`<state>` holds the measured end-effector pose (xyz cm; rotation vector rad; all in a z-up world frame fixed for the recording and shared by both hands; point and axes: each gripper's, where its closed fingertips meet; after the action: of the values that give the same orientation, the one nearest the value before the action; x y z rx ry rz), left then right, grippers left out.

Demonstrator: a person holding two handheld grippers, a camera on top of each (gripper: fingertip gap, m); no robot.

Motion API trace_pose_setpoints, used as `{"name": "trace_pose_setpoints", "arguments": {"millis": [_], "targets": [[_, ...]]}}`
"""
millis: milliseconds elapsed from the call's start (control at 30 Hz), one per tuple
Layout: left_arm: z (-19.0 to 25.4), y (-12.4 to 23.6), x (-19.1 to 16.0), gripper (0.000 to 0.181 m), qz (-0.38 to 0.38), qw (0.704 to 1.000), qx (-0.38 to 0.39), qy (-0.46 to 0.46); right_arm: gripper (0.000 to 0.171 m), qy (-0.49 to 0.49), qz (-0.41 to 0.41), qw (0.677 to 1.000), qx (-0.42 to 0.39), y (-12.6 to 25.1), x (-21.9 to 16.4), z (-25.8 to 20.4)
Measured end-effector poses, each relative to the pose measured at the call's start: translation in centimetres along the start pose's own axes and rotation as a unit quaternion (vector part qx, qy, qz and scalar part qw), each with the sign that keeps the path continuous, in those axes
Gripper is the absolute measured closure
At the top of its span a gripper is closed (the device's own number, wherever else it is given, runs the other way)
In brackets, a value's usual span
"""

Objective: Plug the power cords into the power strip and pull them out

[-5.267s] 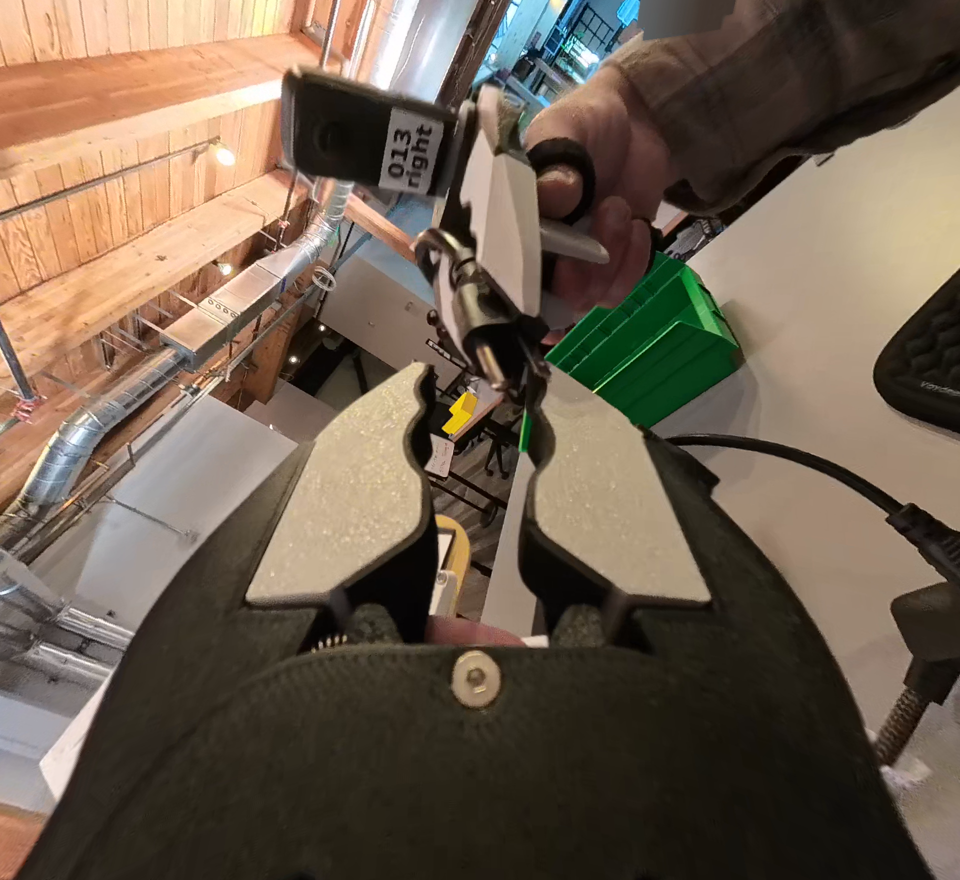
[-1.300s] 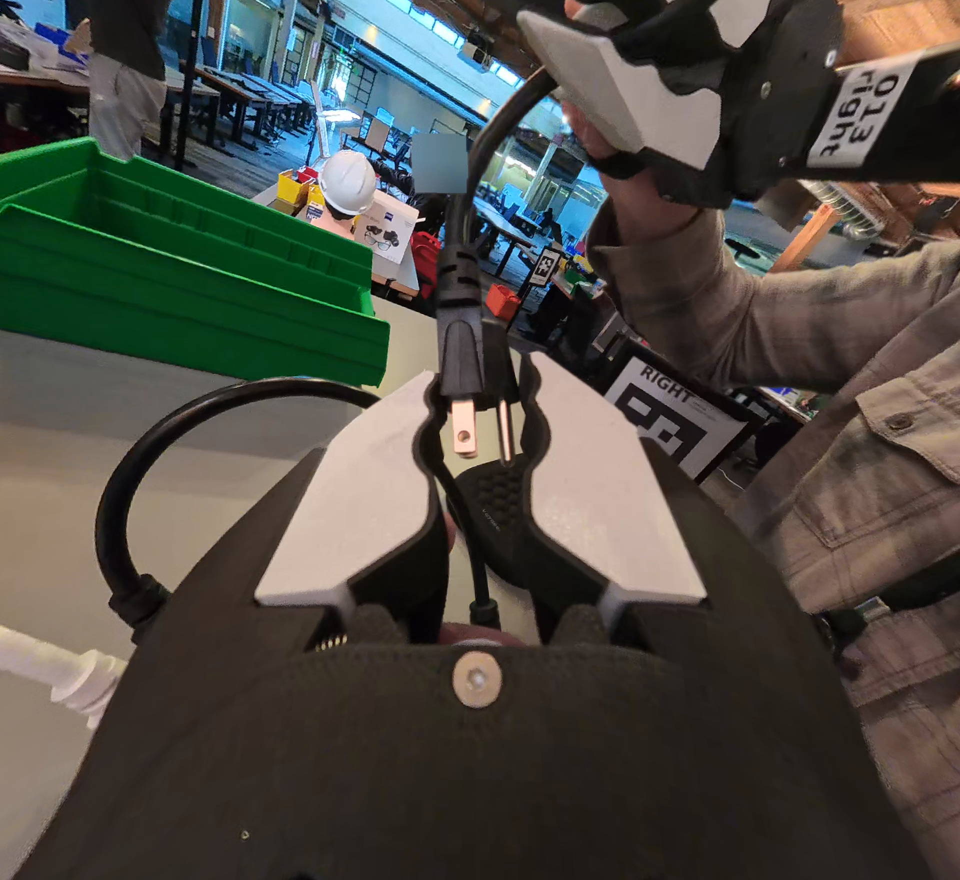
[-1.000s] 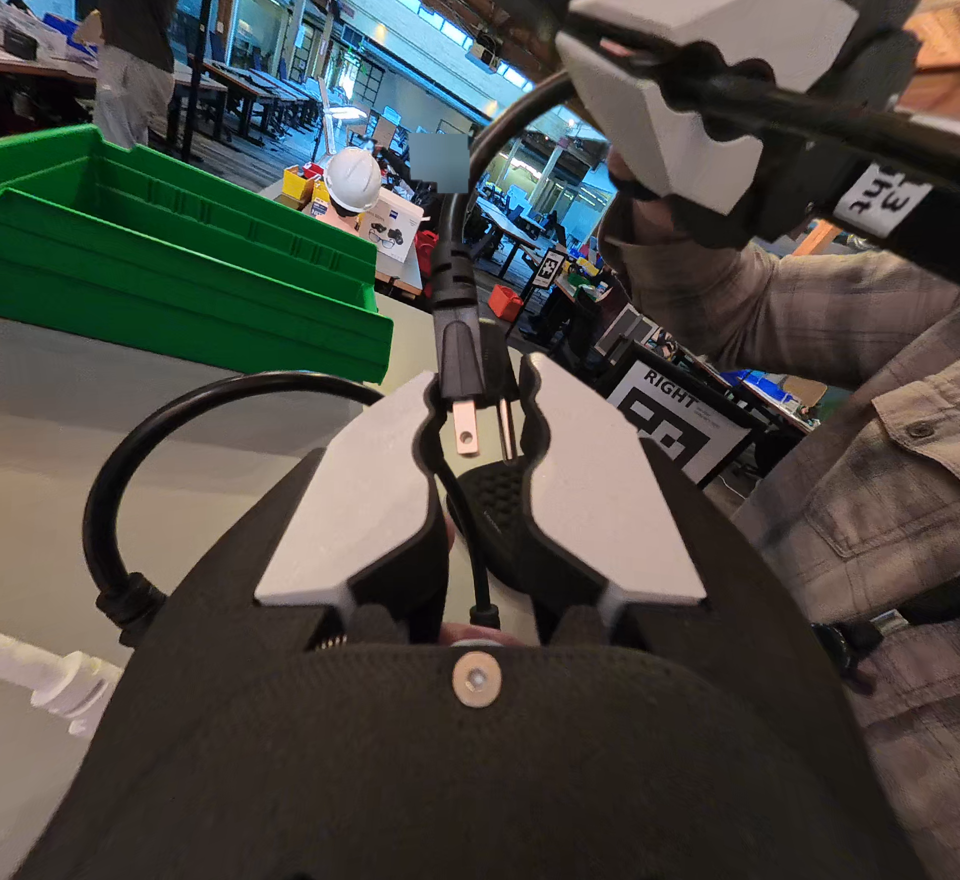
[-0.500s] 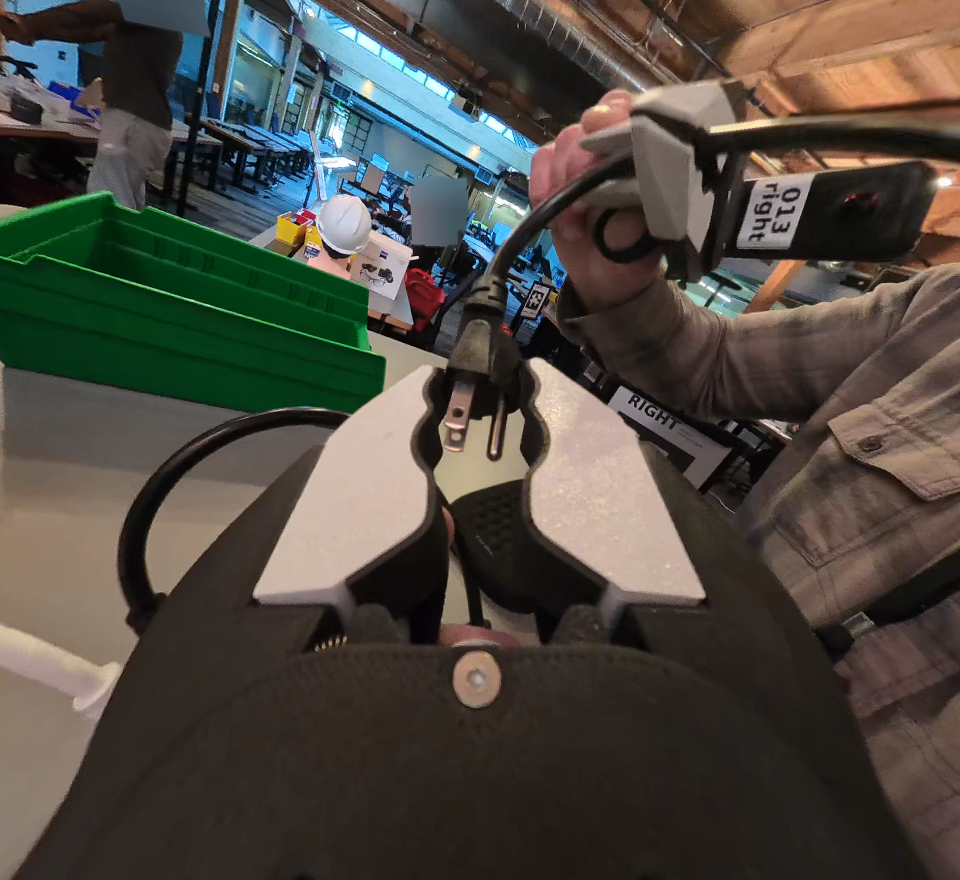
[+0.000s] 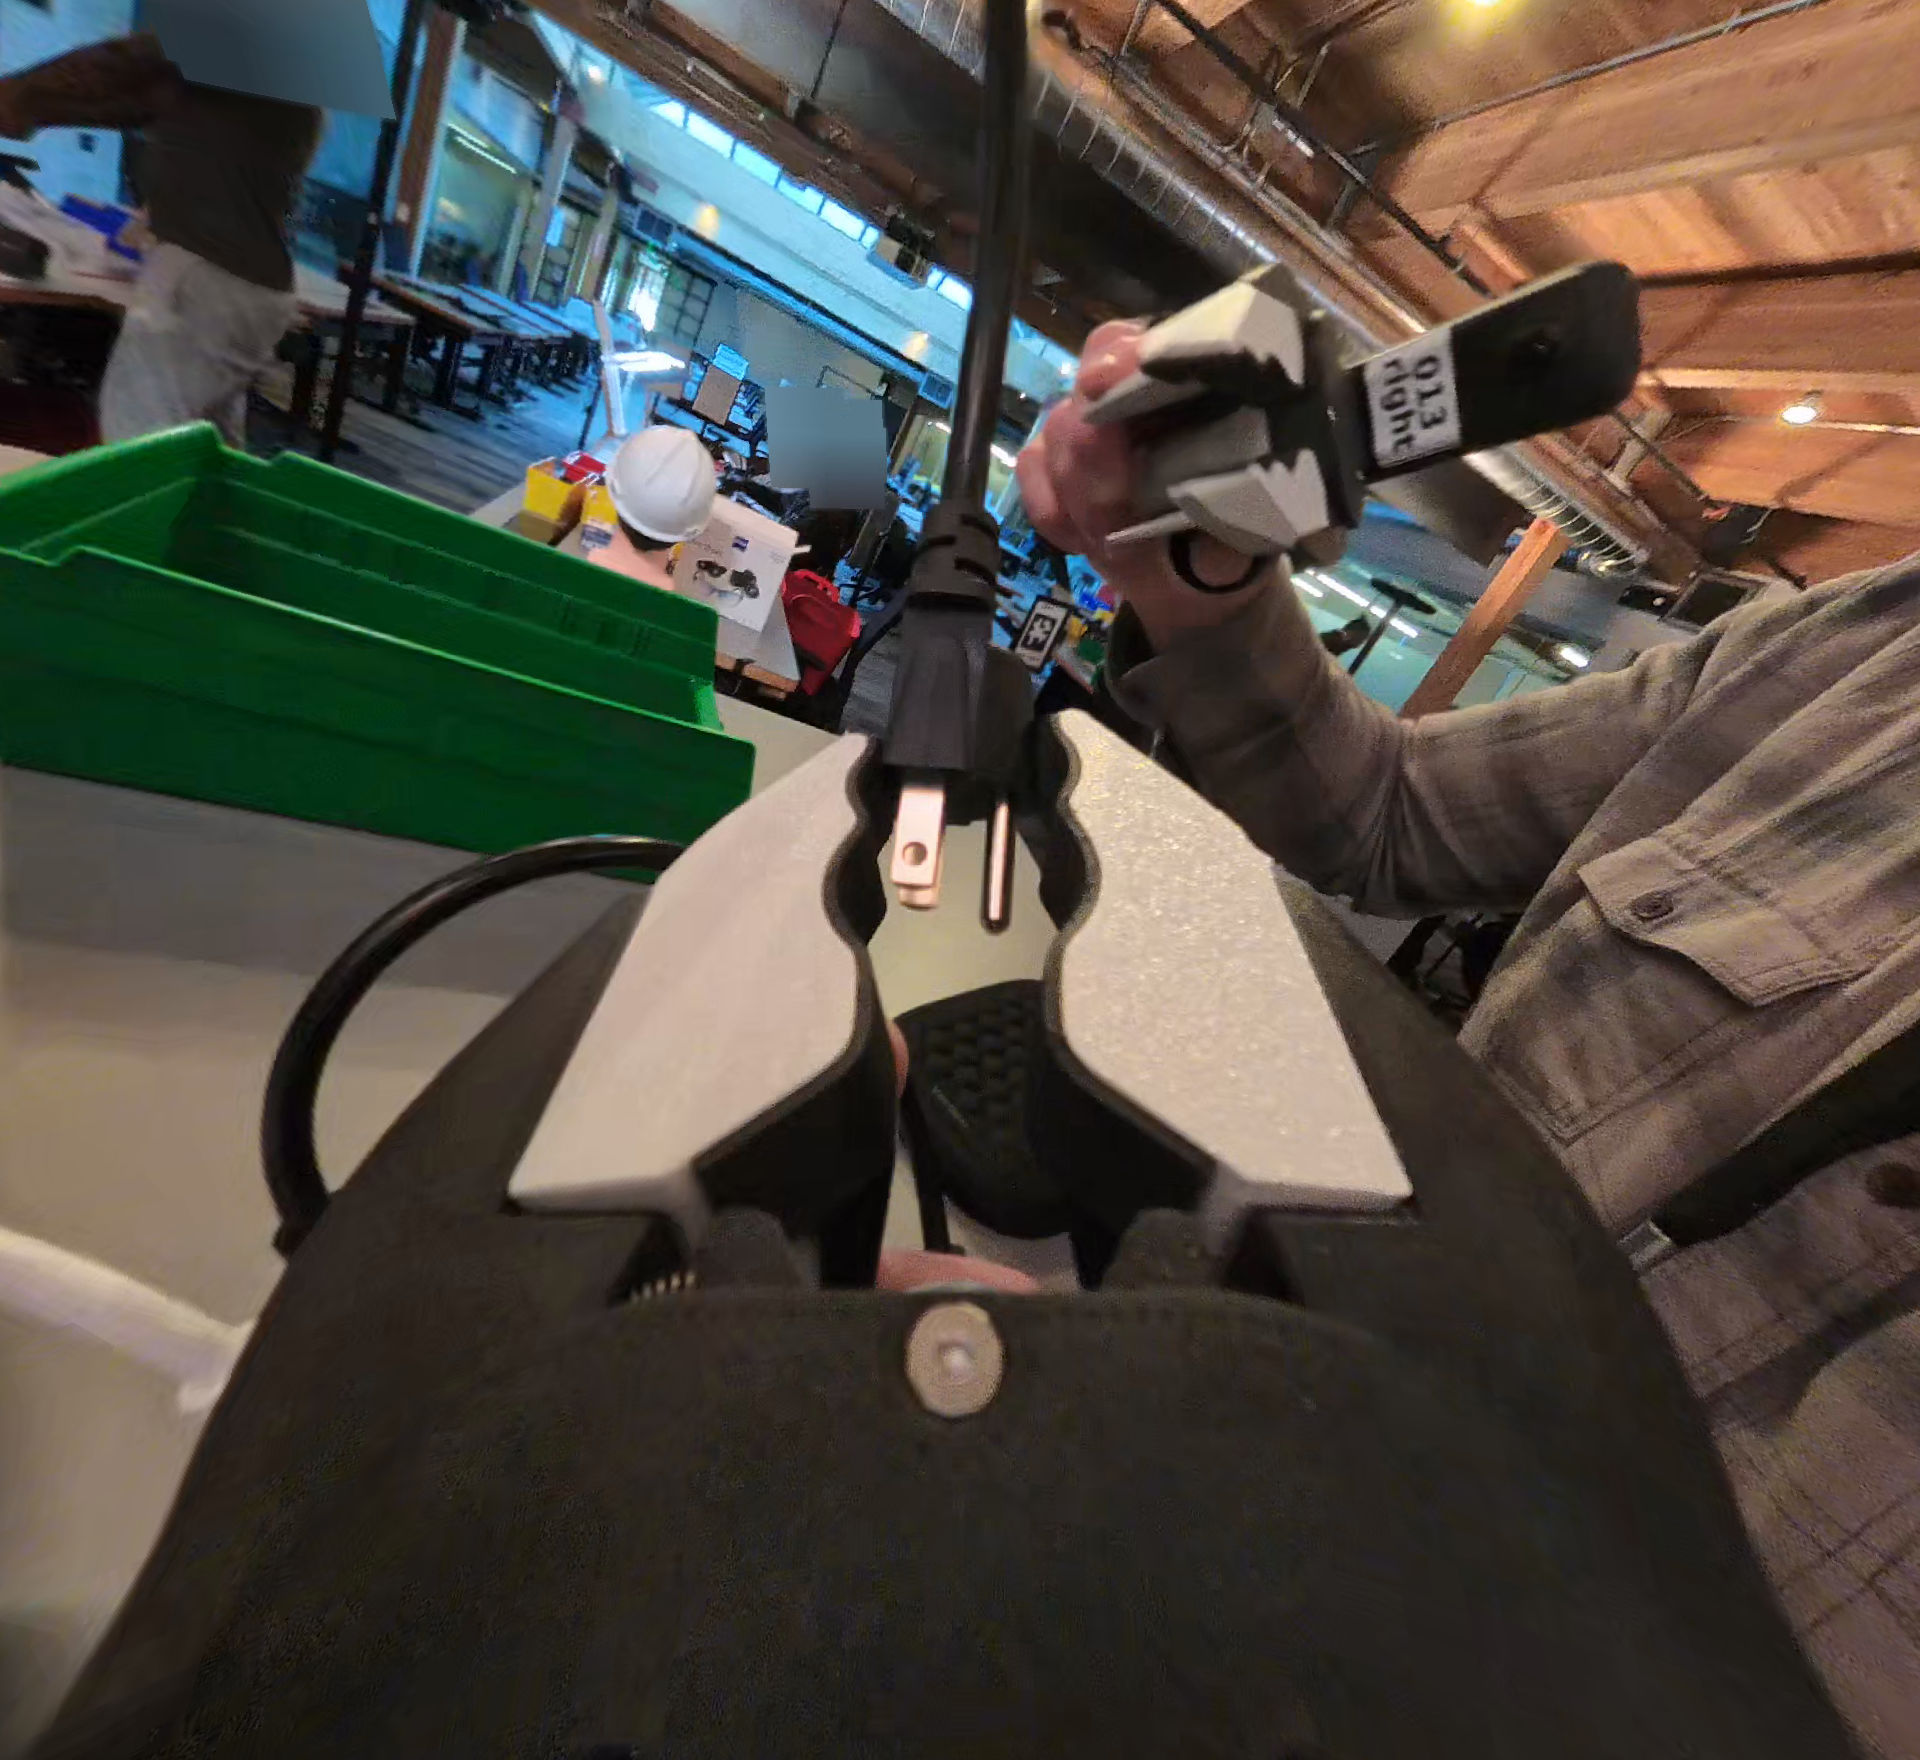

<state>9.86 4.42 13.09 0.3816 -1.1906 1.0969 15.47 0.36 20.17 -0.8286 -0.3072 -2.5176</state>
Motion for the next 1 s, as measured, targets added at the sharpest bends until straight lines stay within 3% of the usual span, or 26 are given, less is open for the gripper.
{"name": "trace_pose_setpoints", "arguments": {"millis": [167,333,400,567,667,800,867,933,1000], "targets": [[-0.1,0.2,-0.2,0.156,-0.009,1.0,-0.001,0.0,0.141,0.076,0.004,0.991,0.109,0.3,1.2,-4.4],[0.1,-0.4,-0.9,0.156,-0.026,1.0,-0.01,-0.007,0.129,0.195,0.006,0.97,0.146,-1.9,2.7,-4.9],[0.6,-0.9,-1.1,0.156,-0.031,0.999,-0.023,-0.007,0.119,0.195,-0.021,0.962,0.189,-3.0,2.2,-5.0],[1.4,-1.8,-1.5,0.156,-0.032,0.998,-0.048,-0.003,0.115,0.243,-0.047,0.928,0.279,-3.9,1.0,-6.0],[1.8,-2.5,-1.4,0.156,-0.022,0.998,-0.057,0.002,0.098,0.21,-0.091,0.927,0.296,-3.8,-0.8,-7.8],[1.1,-2.5,-1.8,0.156,-0.024,0.999,-0.04,0.011,0.103,0.15,-0.105,0.962,0.202,-3.9,-1.7,-9.1],[1.3,-2.5,-1.7,0.156,-0.02,0.998,-0.049,0.015,0.106,0.198,-0.107,0.968,0.108,-4.7,-3.0,-9.0],[1.6,-2.7,-1.8,0.156,-0.021,0.998,-0.058,0.02,0.11,0.214,-0.089,0.97,0.08,-4.7,-4.0,-10.1],[1.7,-3.2,-2.2,0.156,-0.027,0.997,-0.064,0.026,0.132,0.215,-0.058,0.975,0.023,-5.1,-4.2,-9.2]]}}
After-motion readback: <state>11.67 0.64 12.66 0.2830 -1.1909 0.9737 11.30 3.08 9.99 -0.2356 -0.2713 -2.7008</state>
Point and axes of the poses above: each gripper's, where its closed fingertips meet, y back along the fingers, x out of its top, z = x × y across the jaws, and after that the axes turned 15 degrees about -x, right-handed
